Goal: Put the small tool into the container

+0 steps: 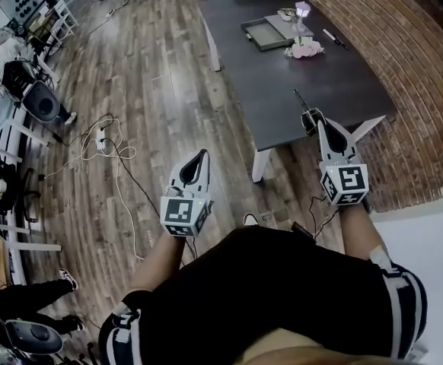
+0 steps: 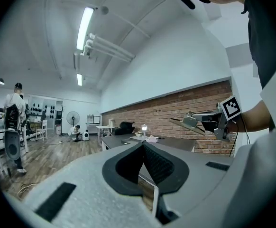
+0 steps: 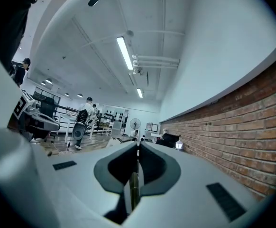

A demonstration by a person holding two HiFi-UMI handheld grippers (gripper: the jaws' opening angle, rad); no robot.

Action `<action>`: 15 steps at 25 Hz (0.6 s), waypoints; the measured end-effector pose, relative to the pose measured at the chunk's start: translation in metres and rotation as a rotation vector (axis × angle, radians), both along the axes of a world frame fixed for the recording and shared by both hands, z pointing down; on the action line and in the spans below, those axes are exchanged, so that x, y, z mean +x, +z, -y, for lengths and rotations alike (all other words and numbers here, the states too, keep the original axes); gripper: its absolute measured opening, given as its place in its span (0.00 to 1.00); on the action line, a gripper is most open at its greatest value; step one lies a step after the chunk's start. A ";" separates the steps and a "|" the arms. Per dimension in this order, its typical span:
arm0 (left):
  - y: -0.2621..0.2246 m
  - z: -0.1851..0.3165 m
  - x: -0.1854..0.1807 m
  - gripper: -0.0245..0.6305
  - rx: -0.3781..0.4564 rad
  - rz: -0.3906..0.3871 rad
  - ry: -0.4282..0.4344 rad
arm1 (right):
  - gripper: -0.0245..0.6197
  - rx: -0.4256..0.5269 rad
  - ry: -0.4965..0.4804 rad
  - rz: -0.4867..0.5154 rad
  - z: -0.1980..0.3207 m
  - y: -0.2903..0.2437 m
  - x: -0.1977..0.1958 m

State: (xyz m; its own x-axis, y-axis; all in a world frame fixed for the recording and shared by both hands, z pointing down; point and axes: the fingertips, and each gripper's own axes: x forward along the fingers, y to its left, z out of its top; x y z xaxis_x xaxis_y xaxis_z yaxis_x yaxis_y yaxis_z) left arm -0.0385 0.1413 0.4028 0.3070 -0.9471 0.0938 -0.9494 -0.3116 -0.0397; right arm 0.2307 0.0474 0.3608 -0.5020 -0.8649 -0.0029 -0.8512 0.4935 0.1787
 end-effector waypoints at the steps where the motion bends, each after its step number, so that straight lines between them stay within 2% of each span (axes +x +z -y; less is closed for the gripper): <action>1: 0.000 0.005 0.002 0.05 -0.002 0.003 0.004 | 0.04 0.004 -0.003 0.003 0.005 -0.002 0.000; 8: -0.009 0.044 0.017 0.05 0.008 0.035 0.041 | 0.04 0.027 -0.031 0.033 0.038 -0.011 -0.004; 15: -0.010 0.078 0.020 0.05 0.009 0.056 0.041 | 0.04 0.032 -0.039 0.072 0.072 -0.013 -0.001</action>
State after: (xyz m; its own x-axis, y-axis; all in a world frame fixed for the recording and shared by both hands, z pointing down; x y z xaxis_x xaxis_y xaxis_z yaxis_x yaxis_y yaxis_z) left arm -0.0186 0.0637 0.3924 0.3401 -0.9347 0.1037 -0.9320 -0.3497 -0.0950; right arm 0.2293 -0.0250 0.3480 -0.5328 -0.8435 -0.0678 -0.8427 0.5215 0.1342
